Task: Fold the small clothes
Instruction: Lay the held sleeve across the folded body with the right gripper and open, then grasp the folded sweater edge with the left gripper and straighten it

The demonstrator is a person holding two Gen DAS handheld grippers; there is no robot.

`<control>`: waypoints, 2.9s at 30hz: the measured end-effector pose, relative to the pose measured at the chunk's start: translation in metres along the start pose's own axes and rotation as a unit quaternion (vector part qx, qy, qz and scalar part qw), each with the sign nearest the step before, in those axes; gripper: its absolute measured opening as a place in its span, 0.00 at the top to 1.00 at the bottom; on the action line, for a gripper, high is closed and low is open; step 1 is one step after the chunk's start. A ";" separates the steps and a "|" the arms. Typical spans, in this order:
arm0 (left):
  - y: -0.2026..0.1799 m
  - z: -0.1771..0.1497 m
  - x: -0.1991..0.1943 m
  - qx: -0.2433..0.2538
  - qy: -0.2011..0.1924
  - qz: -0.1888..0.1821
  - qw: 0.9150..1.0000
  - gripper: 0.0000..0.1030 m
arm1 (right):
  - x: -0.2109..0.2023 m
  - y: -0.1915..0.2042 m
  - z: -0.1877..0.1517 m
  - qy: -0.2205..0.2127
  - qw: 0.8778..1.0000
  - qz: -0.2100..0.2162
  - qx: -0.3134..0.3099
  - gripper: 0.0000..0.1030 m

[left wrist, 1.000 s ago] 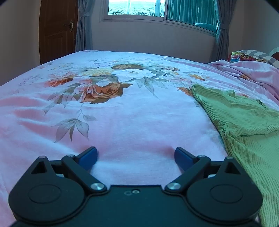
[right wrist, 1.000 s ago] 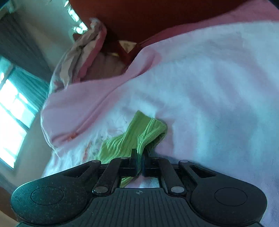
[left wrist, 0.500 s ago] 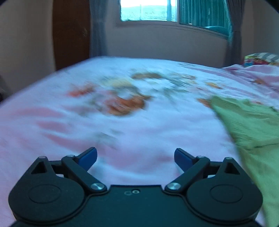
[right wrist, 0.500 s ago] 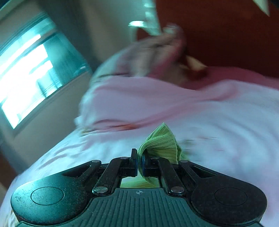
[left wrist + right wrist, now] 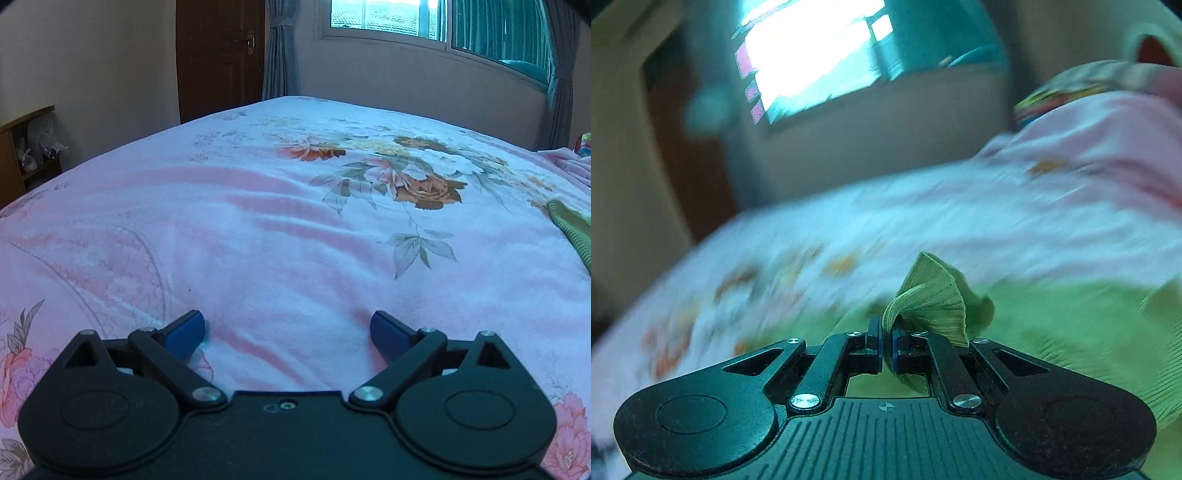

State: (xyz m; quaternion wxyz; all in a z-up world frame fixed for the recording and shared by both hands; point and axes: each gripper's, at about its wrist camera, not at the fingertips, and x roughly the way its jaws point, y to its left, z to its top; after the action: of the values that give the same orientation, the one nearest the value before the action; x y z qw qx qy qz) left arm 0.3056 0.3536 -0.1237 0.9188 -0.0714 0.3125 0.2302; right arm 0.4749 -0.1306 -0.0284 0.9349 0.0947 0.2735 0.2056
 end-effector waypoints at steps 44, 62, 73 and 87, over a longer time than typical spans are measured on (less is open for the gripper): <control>0.011 -0.003 -0.003 -0.027 -0.016 -0.020 0.999 0.06 | 0.012 0.081 -0.073 0.038 0.982 0.050 -0.177 0.18; -0.268 0.057 -0.004 -0.038 0.094 -0.327 0.940 0.82 | -0.147 -0.163 -0.048 -0.063 0.989 -0.132 0.002 0.83; -0.294 0.062 0.028 -0.045 0.124 -0.292 0.947 0.70 | -0.143 -0.201 -0.047 -0.051 0.994 -0.092 0.038 0.83; -0.274 0.048 0.010 -0.028 0.047 -0.275 0.960 0.54 | -0.125 -0.212 -0.058 -0.005 0.991 -0.133 0.022 0.83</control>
State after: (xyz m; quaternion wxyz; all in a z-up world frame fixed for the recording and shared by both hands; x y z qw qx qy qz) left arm 0.4669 0.1280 -0.0952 0.9285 -0.1914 0.3171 -0.0260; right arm 0.4177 -0.3717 -0.0789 0.9529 0.0792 0.2836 0.0728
